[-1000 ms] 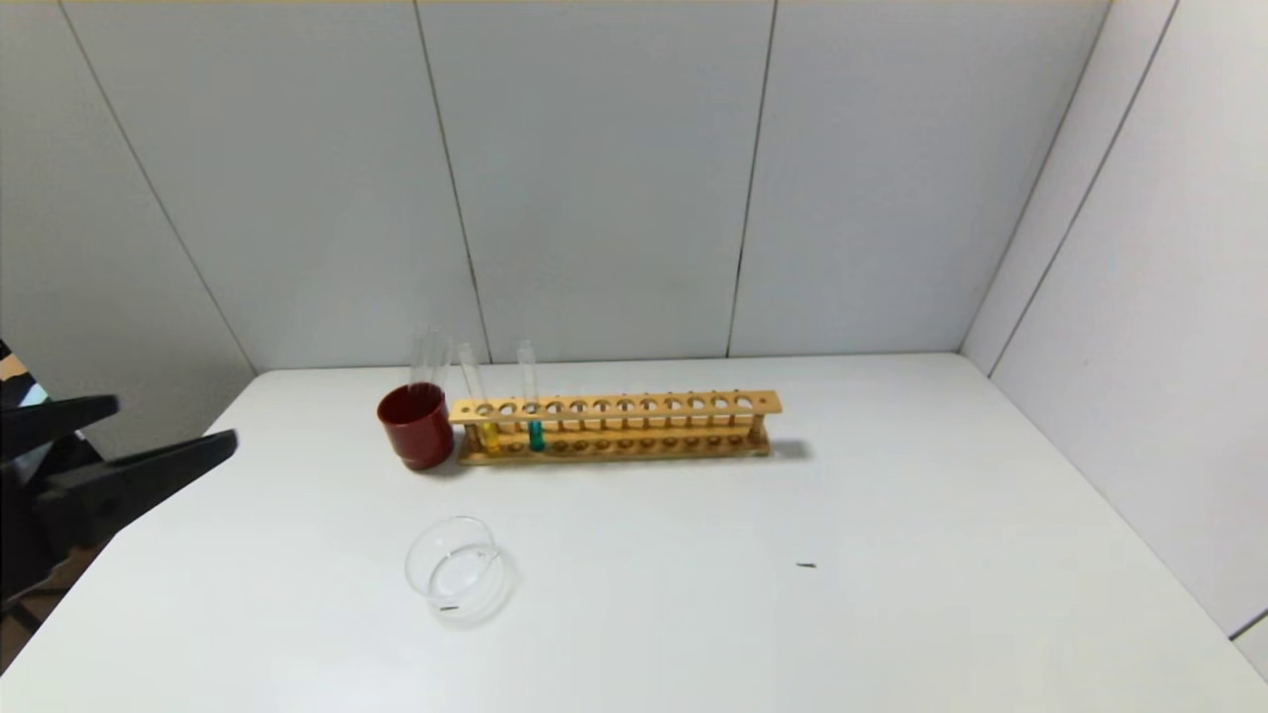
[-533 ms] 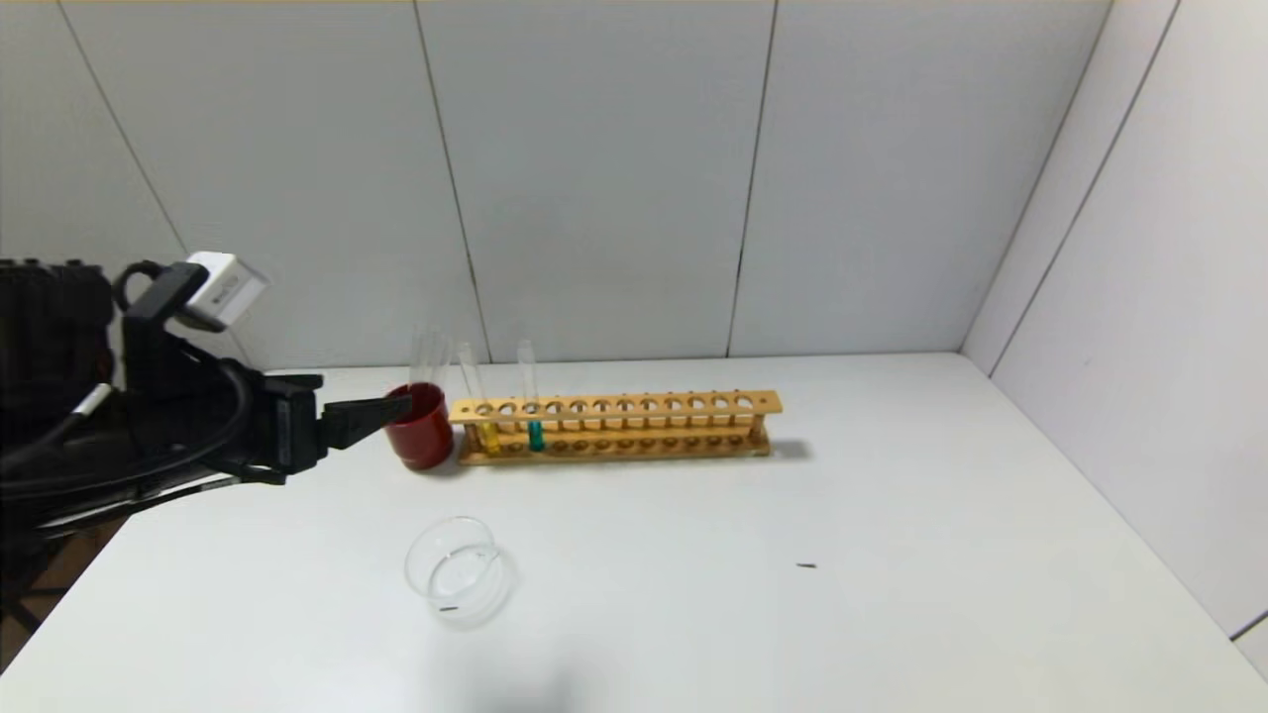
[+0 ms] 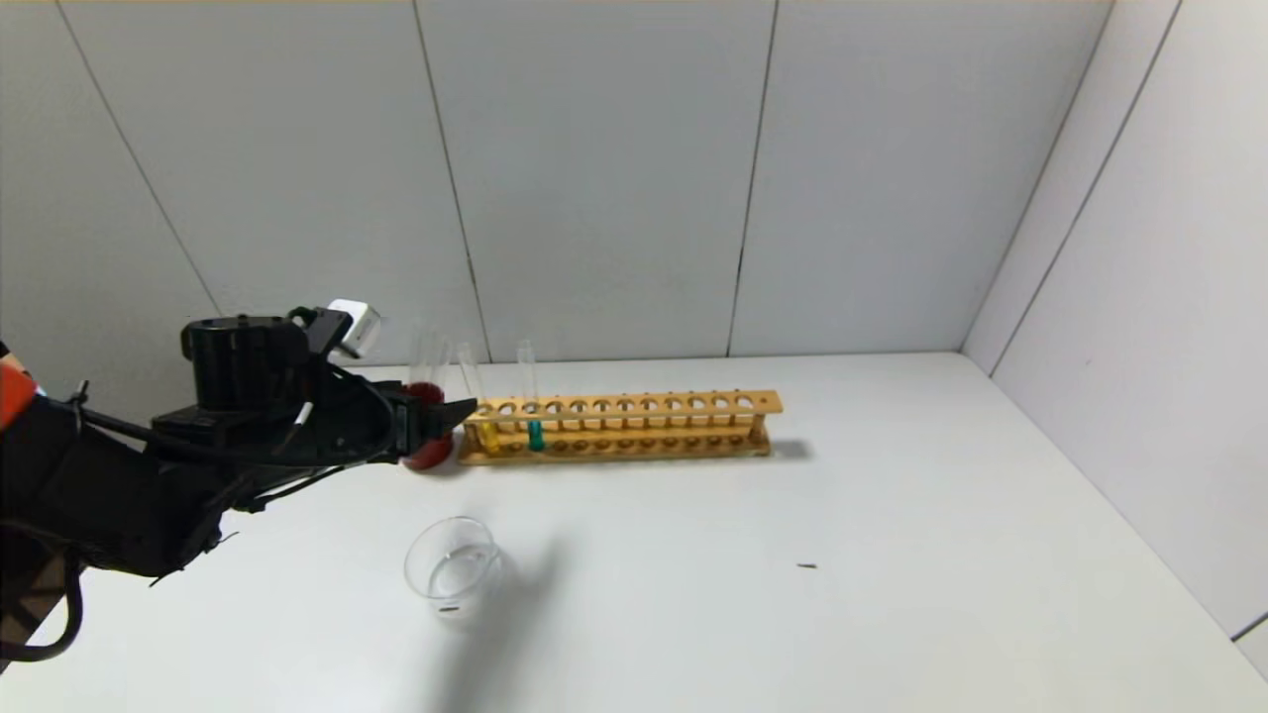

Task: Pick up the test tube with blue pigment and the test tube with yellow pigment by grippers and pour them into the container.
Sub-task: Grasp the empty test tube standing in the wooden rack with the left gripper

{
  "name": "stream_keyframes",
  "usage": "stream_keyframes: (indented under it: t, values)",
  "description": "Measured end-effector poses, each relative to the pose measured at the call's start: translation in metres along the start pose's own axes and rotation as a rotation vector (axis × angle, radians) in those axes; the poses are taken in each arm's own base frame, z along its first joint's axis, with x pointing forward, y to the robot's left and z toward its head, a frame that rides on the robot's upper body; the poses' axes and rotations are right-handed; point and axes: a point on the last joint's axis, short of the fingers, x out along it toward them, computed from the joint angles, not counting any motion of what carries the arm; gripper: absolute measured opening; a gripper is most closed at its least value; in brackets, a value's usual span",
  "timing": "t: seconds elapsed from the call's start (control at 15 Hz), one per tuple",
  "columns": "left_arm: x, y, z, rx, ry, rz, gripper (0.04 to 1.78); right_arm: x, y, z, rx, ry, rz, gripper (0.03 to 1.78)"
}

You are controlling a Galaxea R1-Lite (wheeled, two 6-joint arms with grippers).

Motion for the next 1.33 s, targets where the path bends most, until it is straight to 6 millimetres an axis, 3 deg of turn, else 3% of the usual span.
stream_keyframes:
  t: [0.53, 1.33]
  values:
    - [0.04, 0.004, -0.004, -0.002, 0.023, 0.007, 1.74, 0.0, 0.0, 0.0, 0.0, 0.0, 0.0, 1.75]
    - [0.069, 0.011, -0.007, -0.026, 0.04, 0.006, 1.74, 0.0, 0.0, 0.0, 0.0, 0.0, 0.0, 1.75]
